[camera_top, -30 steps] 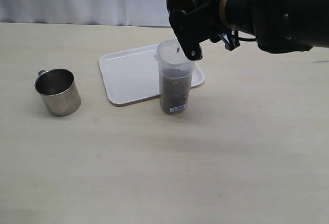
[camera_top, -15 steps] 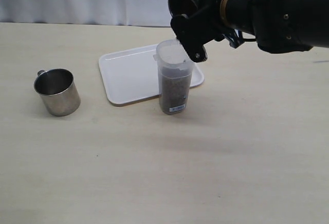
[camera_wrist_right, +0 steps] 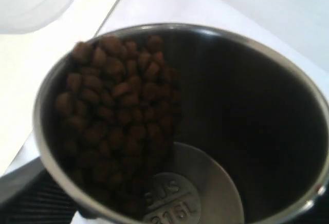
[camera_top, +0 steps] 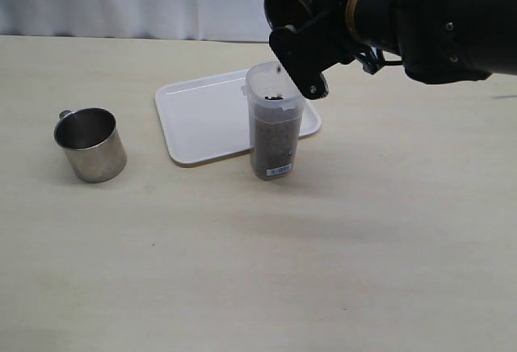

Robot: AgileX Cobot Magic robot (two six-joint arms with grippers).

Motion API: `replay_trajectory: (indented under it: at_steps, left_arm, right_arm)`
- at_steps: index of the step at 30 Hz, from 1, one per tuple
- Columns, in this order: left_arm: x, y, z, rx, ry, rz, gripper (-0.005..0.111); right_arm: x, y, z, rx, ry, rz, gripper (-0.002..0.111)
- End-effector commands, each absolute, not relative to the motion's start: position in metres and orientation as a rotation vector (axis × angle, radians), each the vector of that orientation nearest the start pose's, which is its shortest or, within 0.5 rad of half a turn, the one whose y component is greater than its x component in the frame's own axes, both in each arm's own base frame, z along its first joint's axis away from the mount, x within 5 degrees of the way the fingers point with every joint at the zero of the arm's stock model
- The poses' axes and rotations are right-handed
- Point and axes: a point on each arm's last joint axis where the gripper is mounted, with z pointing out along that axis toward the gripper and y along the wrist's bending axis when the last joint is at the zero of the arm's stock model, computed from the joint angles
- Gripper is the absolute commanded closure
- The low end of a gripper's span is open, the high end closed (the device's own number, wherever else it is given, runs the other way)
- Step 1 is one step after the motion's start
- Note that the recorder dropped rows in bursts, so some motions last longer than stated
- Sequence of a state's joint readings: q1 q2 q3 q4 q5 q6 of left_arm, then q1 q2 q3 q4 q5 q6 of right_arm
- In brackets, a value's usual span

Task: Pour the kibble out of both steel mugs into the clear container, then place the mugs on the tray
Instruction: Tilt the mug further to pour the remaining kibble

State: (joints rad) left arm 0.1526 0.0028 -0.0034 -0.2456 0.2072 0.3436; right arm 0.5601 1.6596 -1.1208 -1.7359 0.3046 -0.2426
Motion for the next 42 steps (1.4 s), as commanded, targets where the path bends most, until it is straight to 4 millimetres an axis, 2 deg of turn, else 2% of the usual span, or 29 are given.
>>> replay_trajectory:
  at_steps: [1, 13, 42]
  left_arm:
    - [0.0559, 0.0040, 0.1958, -0.002, 1.677, 0.149, 0.107]
    - [0.0559, 0.0040, 0.1958, -0.002, 1.677, 0.149, 0.107]
    - [0.0559, 0.0040, 0.1958, -0.002, 1.677, 0.149, 0.107]
  right_arm:
    - [0.3343, 0.1791, 0.2843, -2.001, 0.787, -1.203, 0.104]
    - [0.3362, 0.1815, 0.2914, -1.988, 0.762, -1.210, 0.104]
    - [0.3361, 0.1812, 0.2909, -2.086, 0.608, -1.307, 0.104]
